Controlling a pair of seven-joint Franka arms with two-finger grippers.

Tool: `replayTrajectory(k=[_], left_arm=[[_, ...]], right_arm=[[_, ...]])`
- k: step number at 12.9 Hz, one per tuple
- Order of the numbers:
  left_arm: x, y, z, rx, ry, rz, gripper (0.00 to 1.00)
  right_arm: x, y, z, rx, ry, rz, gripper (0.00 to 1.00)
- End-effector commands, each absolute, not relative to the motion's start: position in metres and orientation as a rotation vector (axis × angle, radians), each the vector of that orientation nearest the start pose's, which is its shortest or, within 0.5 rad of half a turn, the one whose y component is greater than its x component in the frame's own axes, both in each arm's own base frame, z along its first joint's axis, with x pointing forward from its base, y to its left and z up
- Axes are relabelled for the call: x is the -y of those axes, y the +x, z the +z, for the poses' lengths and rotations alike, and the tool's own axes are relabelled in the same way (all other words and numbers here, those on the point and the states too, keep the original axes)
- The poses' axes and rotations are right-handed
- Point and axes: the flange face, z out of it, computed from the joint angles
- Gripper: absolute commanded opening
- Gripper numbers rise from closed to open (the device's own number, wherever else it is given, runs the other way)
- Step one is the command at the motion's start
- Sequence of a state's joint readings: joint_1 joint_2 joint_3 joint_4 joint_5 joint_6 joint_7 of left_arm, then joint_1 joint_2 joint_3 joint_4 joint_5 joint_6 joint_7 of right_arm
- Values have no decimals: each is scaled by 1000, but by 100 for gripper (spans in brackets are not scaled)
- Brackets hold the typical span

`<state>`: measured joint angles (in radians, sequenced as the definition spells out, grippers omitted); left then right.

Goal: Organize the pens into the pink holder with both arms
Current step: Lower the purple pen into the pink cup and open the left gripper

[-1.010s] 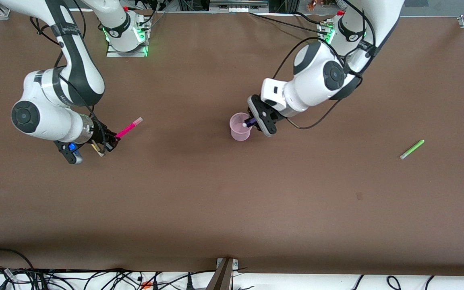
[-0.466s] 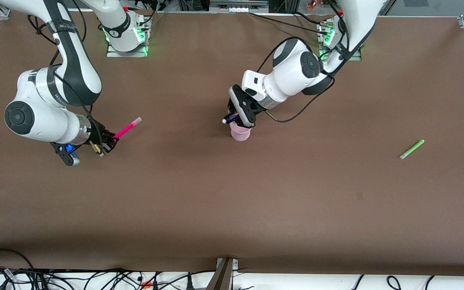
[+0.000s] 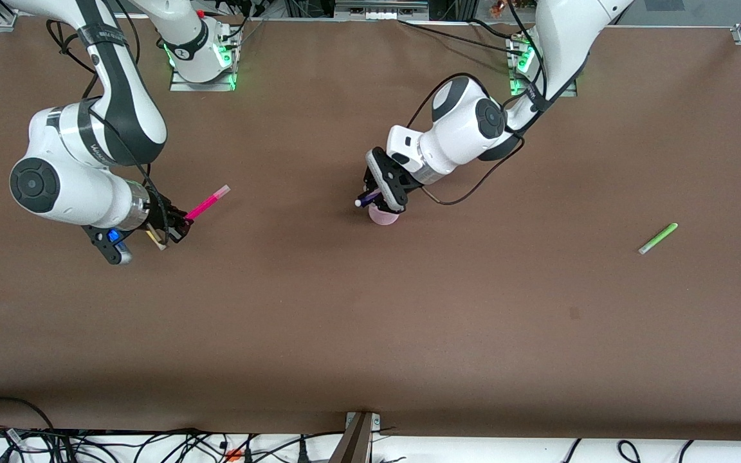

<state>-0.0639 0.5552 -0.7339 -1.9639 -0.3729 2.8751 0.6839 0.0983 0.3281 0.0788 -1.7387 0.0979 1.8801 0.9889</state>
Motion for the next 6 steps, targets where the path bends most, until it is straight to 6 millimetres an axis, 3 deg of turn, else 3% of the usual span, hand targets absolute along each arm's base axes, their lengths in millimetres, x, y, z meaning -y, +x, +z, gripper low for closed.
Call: replayTrajectory(k=[1, 3, 6], left_arm=[[419, 497, 299, 1215, 2249, 559, 99], [415, 489, 309, 1235, 2262, 571, 100], [406, 489, 356, 1126, 2332, 555, 100]], right_arm=[[-115, 616, 382, -1314, -2859, 344, 0], [-115, 616, 383, -1314, -2859, 342, 0], [-128, 616, 392, -1353, -2844, 332, 0]])
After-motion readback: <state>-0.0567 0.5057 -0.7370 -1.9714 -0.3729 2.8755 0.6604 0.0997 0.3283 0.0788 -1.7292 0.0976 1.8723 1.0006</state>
